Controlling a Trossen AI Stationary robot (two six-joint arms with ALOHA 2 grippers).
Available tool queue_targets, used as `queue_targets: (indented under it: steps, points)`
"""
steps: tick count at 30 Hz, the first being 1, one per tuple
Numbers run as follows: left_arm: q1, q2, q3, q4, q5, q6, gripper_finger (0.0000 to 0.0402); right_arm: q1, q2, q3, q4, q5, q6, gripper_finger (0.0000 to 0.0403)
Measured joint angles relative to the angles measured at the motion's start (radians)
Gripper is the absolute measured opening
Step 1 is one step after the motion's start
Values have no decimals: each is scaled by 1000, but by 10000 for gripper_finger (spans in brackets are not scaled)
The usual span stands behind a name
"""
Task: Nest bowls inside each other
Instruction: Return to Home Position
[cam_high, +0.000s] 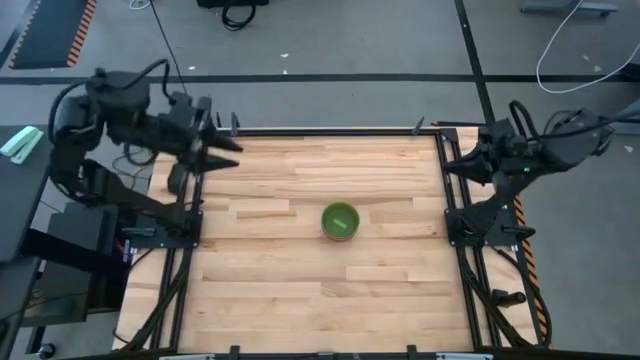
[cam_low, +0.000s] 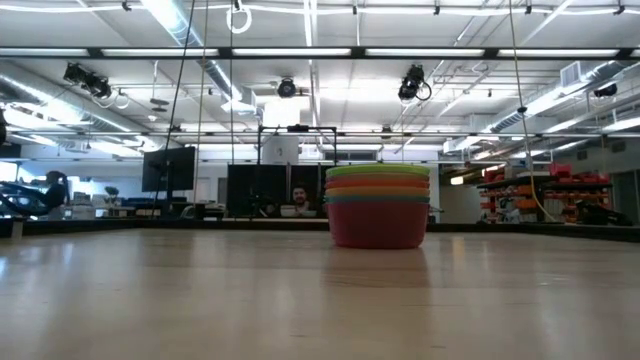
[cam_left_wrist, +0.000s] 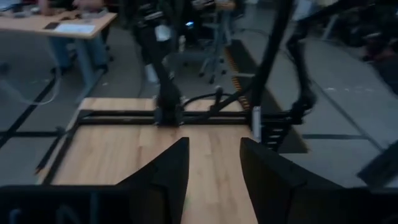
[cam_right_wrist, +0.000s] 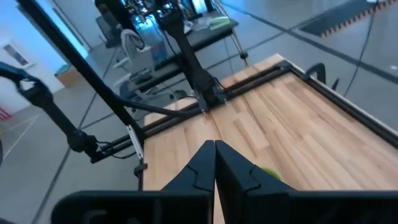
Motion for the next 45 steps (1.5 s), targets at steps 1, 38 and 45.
queue_targets:
  steps: [1, 38, 45]
  points:
    - [-16, -27, -49, 35, 0, -11, 153, 10, 1, 0, 7, 10, -9, 16]
    - [-68, -993, -1572, 1118, -9, -339, 142, 279, -397, -1144, 1695, -78, -449, 16]
    - [-68, -1034, -1675, 1195, -12, -383, 143, 279, -397, -1239, 1867, -156, -476, 16]
